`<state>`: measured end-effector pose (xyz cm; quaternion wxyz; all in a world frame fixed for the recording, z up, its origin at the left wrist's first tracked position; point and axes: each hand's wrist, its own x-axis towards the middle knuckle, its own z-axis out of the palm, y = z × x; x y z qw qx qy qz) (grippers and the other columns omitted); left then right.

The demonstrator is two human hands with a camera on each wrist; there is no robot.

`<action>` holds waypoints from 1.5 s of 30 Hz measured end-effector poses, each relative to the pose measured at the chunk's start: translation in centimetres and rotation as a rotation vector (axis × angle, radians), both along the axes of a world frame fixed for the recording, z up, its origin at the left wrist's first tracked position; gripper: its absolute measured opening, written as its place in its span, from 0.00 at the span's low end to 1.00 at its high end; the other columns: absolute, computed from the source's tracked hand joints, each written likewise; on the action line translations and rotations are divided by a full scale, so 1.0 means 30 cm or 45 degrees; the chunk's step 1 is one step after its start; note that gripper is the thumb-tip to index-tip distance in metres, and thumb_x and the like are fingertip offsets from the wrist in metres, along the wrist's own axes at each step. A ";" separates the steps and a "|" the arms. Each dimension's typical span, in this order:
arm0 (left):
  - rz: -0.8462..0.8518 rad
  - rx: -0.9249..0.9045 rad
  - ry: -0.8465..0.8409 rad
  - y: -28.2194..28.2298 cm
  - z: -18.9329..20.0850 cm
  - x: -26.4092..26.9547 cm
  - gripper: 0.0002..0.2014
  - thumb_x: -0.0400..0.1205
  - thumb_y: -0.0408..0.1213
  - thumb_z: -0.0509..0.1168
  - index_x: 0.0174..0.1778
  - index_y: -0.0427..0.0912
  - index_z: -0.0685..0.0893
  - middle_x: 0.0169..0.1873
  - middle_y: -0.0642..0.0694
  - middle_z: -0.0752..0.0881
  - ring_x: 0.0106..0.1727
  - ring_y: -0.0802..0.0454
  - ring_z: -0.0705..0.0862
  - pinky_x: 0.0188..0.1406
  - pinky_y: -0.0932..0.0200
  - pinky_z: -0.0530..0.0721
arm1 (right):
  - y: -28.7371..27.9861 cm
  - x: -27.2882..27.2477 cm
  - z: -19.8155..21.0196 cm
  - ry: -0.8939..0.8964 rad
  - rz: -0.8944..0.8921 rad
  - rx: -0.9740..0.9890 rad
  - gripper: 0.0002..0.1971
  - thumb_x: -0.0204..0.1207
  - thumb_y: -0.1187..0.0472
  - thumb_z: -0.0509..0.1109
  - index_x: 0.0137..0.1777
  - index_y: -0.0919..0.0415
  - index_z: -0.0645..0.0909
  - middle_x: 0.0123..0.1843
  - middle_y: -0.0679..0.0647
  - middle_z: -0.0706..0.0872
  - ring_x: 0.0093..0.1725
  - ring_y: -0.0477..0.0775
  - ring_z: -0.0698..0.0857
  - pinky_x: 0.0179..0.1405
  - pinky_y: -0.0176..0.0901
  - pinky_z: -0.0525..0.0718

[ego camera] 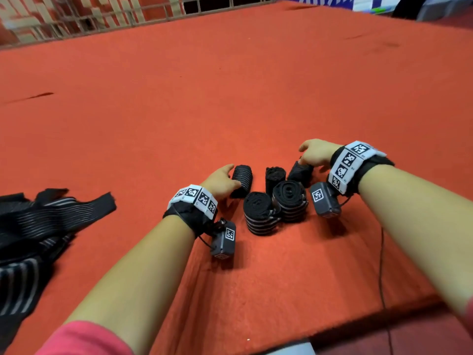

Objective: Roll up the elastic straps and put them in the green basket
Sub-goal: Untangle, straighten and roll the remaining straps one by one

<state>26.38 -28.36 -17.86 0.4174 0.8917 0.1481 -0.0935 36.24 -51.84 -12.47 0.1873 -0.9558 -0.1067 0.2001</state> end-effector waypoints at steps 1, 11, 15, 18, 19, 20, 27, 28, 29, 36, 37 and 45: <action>-0.033 0.006 0.011 -0.002 -0.006 0.010 0.33 0.85 0.29 0.64 0.86 0.40 0.59 0.74 0.35 0.75 0.64 0.37 0.84 0.55 0.53 0.84 | -0.009 0.016 -0.026 0.056 -0.019 -0.021 0.20 0.81 0.67 0.68 0.72 0.72 0.75 0.59 0.67 0.84 0.51 0.65 0.84 0.42 0.52 0.80; -0.137 -0.039 0.045 0.030 -0.055 0.066 0.38 0.85 0.32 0.65 0.88 0.46 0.52 0.72 0.39 0.77 0.61 0.48 0.81 0.60 0.61 0.77 | -0.030 0.094 -0.118 0.279 -0.022 0.044 0.18 0.80 0.60 0.73 0.64 0.69 0.76 0.44 0.65 0.88 0.34 0.60 0.84 0.23 0.42 0.79; -0.154 -0.036 -0.015 0.032 -0.035 0.064 0.34 0.79 0.27 0.69 0.81 0.44 0.66 0.64 0.40 0.81 0.49 0.50 0.82 0.46 0.61 0.78 | -0.010 0.072 -0.104 0.184 -0.042 0.145 0.19 0.77 0.65 0.76 0.60 0.59 0.70 0.41 0.60 0.83 0.32 0.56 0.81 0.20 0.43 0.82; -0.118 0.002 -0.095 0.038 -0.028 0.040 0.26 0.72 0.29 0.75 0.61 0.45 0.69 0.46 0.42 0.82 0.39 0.48 0.81 0.41 0.52 0.83 | 0.006 0.058 -0.099 0.095 0.001 0.244 0.17 0.75 0.66 0.78 0.55 0.60 0.73 0.51 0.63 0.83 0.40 0.59 0.83 0.30 0.50 0.85; -0.113 0.018 -0.124 0.036 -0.026 0.029 0.25 0.71 0.30 0.76 0.55 0.46 0.68 0.42 0.44 0.81 0.38 0.48 0.80 0.40 0.51 0.82 | 0.008 0.049 -0.092 0.078 0.015 0.266 0.18 0.73 0.66 0.79 0.55 0.59 0.73 0.52 0.63 0.83 0.41 0.60 0.84 0.31 0.52 0.86; -0.110 0.039 -0.159 0.035 -0.023 0.019 0.24 0.71 0.30 0.77 0.51 0.46 0.68 0.39 0.46 0.81 0.37 0.48 0.79 0.39 0.51 0.81 | 0.009 0.042 -0.088 0.071 0.025 0.287 0.20 0.72 0.66 0.80 0.56 0.58 0.73 0.53 0.63 0.83 0.40 0.62 0.85 0.33 0.54 0.87; -0.308 0.059 -0.176 -0.017 0.033 -0.029 0.29 0.74 0.28 0.76 0.68 0.48 0.74 0.56 0.44 0.84 0.41 0.54 0.85 0.37 0.64 0.82 | 0.006 -0.020 -0.060 0.242 0.160 0.372 0.12 0.76 0.62 0.76 0.57 0.56 0.81 0.54 0.58 0.84 0.46 0.57 0.85 0.42 0.58 0.90; -0.334 0.052 -0.145 -0.027 0.041 -0.035 0.29 0.76 0.28 0.74 0.72 0.47 0.74 0.57 0.45 0.84 0.41 0.57 0.84 0.36 0.68 0.81 | 0.005 -0.029 -0.057 0.261 0.175 0.381 0.11 0.77 0.57 0.76 0.56 0.57 0.81 0.52 0.56 0.84 0.45 0.55 0.85 0.41 0.55 0.91; -0.341 0.029 -0.119 -0.037 0.047 -0.040 0.27 0.78 0.28 0.73 0.73 0.45 0.75 0.57 0.45 0.84 0.39 0.59 0.83 0.34 0.71 0.81 | 0.005 -0.038 -0.056 0.278 0.197 0.375 0.14 0.78 0.52 0.76 0.57 0.58 0.82 0.51 0.55 0.84 0.46 0.54 0.85 0.40 0.54 0.91; -0.256 -0.168 -0.017 -0.087 0.072 -0.061 0.18 0.88 0.36 0.62 0.74 0.45 0.77 0.50 0.49 0.83 0.50 0.48 0.81 0.32 0.61 0.83 | 0.049 -0.070 -0.050 0.276 0.342 0.311 0.14 0.81 0.51 0.72 0.63 0.53 0.84 0.47 0.51 0.88 0.47 0.54 0.88 0.27 0.40 0.88; -0.249 -0.176 -0.022 -0.093 0.073 -0.061 0.19 0.88 0.34 0.62 0.76 0.45 0.75 0.50 0.49 0.83 0.50 0.48 0.81 0.32 0.60 0.83 | 0.053 -0.068 -0.047 0.272 0.346 0.319 0.12 0.81 0.53 0.72 0.62 0.54 0.85 0.45 0.51 0.88 0.47 0.54 0.88 0.25 0.37 0.86; -0.234 -0.177 0.011 -0.129 0.073 -0.045 0.17 0.90 0.38 0.57 0.75 0.42 0.77 0.52 0.47 0.83 0.39 0.62 0.80 0.23 0.75 0.78 | 0.047 -0.054 -0.066 0.363 0.261 0.338 0.06 0.82 0.52 0.69 0.56 0.47 0.85 0.51 0.54 0.88 0.50 0.56 0.87 0.40 0.54 0.90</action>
